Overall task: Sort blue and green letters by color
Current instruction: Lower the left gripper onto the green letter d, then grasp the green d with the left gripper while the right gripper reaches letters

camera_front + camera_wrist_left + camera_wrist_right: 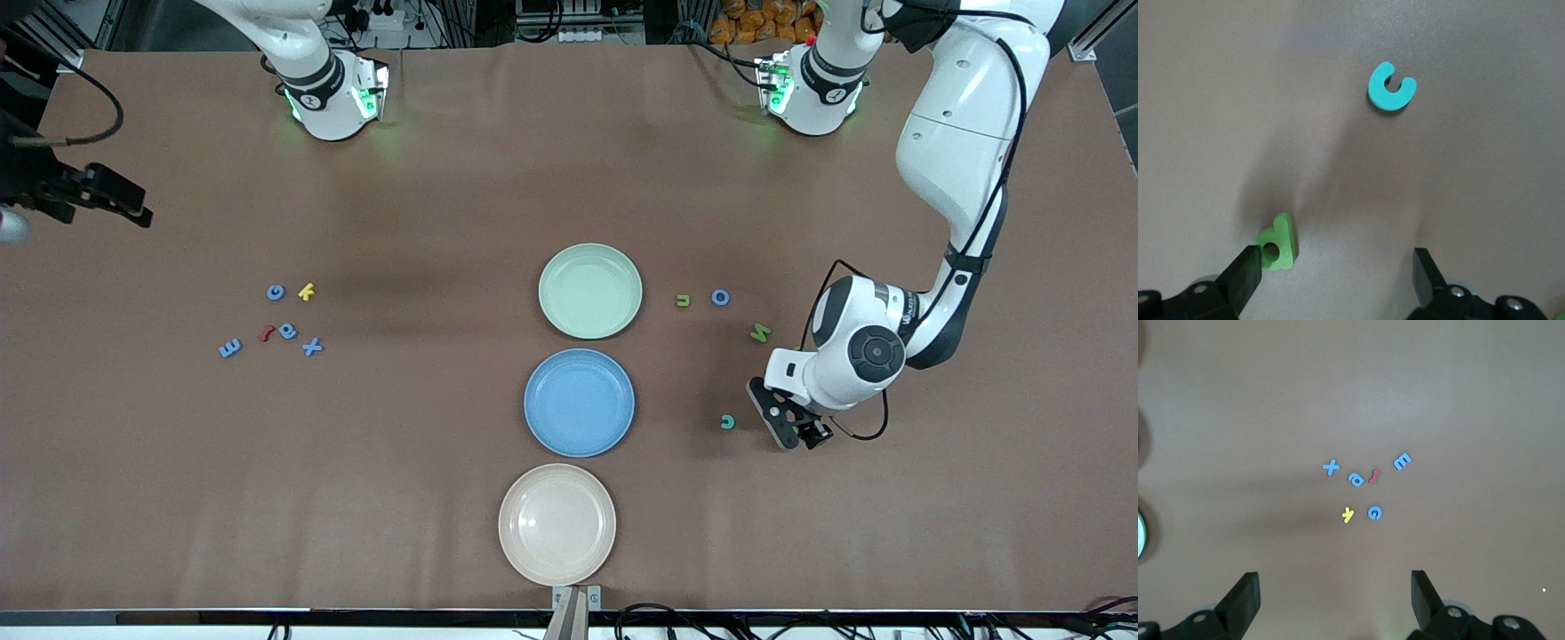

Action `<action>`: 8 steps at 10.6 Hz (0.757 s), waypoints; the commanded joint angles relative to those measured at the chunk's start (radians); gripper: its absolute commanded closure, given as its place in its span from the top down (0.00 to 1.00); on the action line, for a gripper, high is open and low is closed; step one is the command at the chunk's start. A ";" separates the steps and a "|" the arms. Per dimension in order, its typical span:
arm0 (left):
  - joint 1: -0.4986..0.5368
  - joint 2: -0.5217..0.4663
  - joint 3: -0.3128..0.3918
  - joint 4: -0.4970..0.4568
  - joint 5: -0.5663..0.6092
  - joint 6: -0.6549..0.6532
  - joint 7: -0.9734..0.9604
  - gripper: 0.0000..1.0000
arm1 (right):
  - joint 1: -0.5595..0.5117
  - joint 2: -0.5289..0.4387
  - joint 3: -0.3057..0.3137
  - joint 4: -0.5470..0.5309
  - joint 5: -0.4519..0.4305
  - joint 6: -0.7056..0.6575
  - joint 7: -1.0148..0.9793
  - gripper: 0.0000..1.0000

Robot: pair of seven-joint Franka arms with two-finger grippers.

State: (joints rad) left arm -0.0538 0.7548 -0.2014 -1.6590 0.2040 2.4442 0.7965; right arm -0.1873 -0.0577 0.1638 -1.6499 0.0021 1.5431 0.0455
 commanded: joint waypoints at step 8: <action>-0.007 0.077 0.014 0.091 0.008 0.038 0.036 1.00 | 0.055 0.054 -0.004 -0.474 0.007 0.497 -0.006 0.96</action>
State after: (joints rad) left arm -0.0535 0.8029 -0.1899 -1.6004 0.2054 2.4571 0.8073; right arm -0.1578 -0.0268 0.1644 -2.0790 0.0019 1.9724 0.0454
